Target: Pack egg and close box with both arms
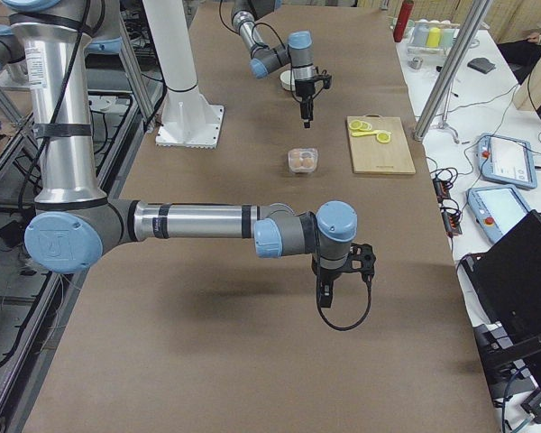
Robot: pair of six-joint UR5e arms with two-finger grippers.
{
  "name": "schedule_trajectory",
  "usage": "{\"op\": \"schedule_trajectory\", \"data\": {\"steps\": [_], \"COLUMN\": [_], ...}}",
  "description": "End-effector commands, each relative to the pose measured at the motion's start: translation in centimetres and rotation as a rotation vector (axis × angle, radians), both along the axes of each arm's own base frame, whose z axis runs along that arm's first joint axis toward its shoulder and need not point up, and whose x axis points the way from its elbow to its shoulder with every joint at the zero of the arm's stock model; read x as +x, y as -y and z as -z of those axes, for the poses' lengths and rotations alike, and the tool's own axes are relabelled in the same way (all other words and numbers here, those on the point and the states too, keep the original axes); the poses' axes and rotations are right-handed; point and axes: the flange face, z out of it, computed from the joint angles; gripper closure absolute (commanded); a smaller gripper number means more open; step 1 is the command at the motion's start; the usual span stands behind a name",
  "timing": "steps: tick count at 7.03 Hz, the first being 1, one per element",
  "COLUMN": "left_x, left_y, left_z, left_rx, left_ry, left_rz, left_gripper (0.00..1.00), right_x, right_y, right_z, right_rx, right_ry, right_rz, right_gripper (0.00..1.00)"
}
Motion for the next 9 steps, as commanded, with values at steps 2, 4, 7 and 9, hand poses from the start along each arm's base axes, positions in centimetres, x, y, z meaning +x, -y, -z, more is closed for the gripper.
{"op": "schedule_trajectory", "data": {"steps": [2, 4, 7, 9], "left_x": [-10.3, -16.3, -26.4, -33.2], "left_y": [3.7, 3.2, 2.5, 3.6], "left_z": [-6.1, -10.0, -18.2, -24.7], "left_rx": [0.013, 0.037, 0.045, 0.07], "left_ry": [0.05, 0.11, 0.163, 0.231], "left_rz": [-0.043, -0.039, -0.025, -0.044], "left_gripper": [0.03, 0.03, 0.03, 0.03], "right_x": [-0.1, -0.1, -0.1, -0.1], "right_y": [0.3, 0.5, 0.5, 0.4], "right_z": [0.4, 0.7, 0.9, 1.0], "right_rx": [0.005, 0.009, 0.012, 0.014], "right_ry": [0.005, 0.008, 0.011, 0.011], "right_rz": [-0.001, 0.0, 0.0, 0.0], "right_gripper": [0.0, 0.0, 0.0, 0.0]}}
